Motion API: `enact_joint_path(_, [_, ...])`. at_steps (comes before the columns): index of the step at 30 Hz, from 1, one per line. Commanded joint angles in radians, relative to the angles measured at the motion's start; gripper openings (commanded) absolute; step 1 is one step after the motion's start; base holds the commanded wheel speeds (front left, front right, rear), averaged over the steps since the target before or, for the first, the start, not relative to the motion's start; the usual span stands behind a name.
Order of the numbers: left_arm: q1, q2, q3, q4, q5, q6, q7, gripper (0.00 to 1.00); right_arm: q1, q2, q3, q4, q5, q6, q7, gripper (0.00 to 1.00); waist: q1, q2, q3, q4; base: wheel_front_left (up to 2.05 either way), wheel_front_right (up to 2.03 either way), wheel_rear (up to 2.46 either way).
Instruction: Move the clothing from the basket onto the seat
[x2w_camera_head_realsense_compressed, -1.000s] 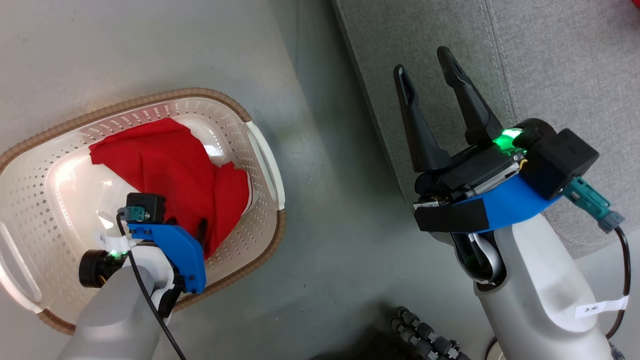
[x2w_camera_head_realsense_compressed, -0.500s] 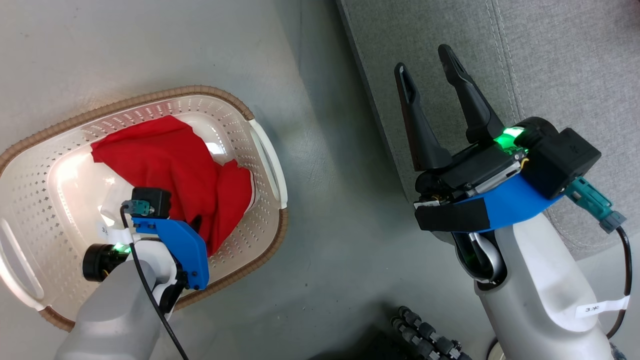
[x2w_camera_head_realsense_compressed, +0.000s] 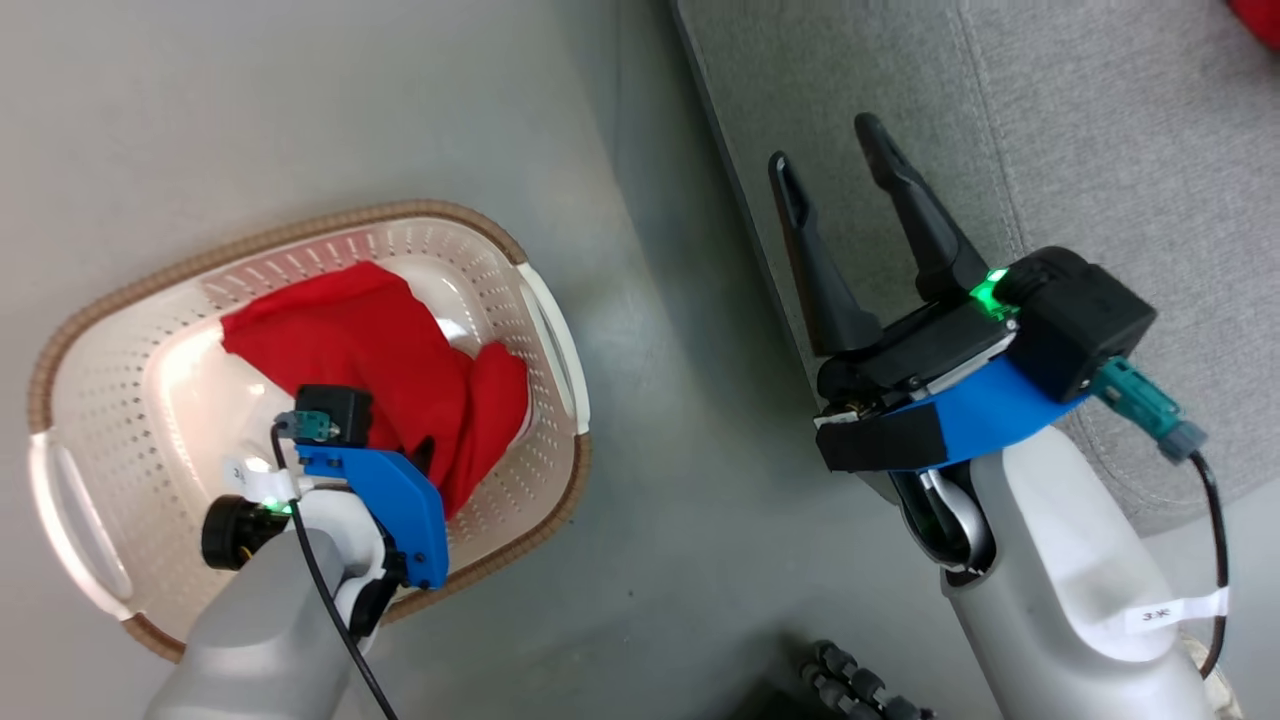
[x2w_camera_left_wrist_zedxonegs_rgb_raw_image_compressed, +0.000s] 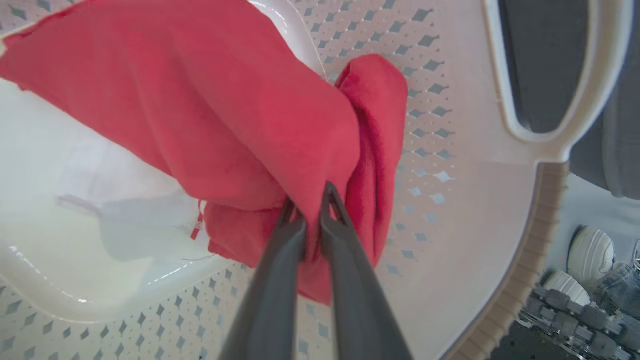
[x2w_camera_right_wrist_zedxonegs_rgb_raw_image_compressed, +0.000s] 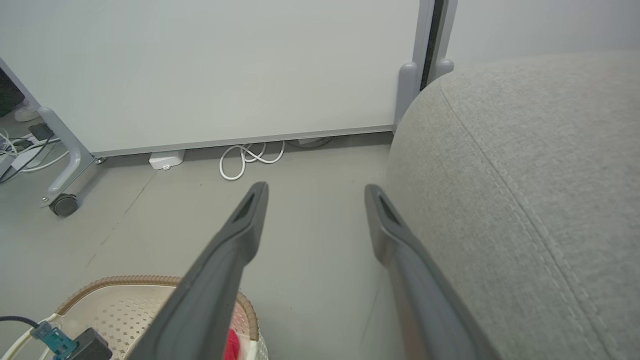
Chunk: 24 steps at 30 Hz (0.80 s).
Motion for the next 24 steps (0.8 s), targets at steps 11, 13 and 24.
enact_joint_path(11, [0.060, -0.070, -0.095, -0.025, -0.065, -0.002, -0.063, 0.00, 0.046, 0.000, 0.033, 0.169, -0.079, 0.000, -0.002, 1.00, 0.0000, 0.0000, -0.302, 0.092, 0.00, 0.00, 0.00])
enact_joint_path(13, [0.086, -0.092, -0.125, -0.034, -0.078, -0.002, -0.073, 0.00, 0.068, -0.001, 0.037, 0.209, -0.089, 0.000, 0.003, 1.00, 0.0000, 0.0000, -0.380, 0.111, 0.00, 0.00, 0.00])
enact_joint_path(24, [0.148, -0.097, -0.255, -0.129, -0.148, -0.002, -0.160, 0.00, 0.194, -0.001, 0.014, 0.300, -0.096, 0.000, 0.045, 1.00, 0.0000, 0.0000, -0.695, 0.203, 0.00, 0.00, 0.00])
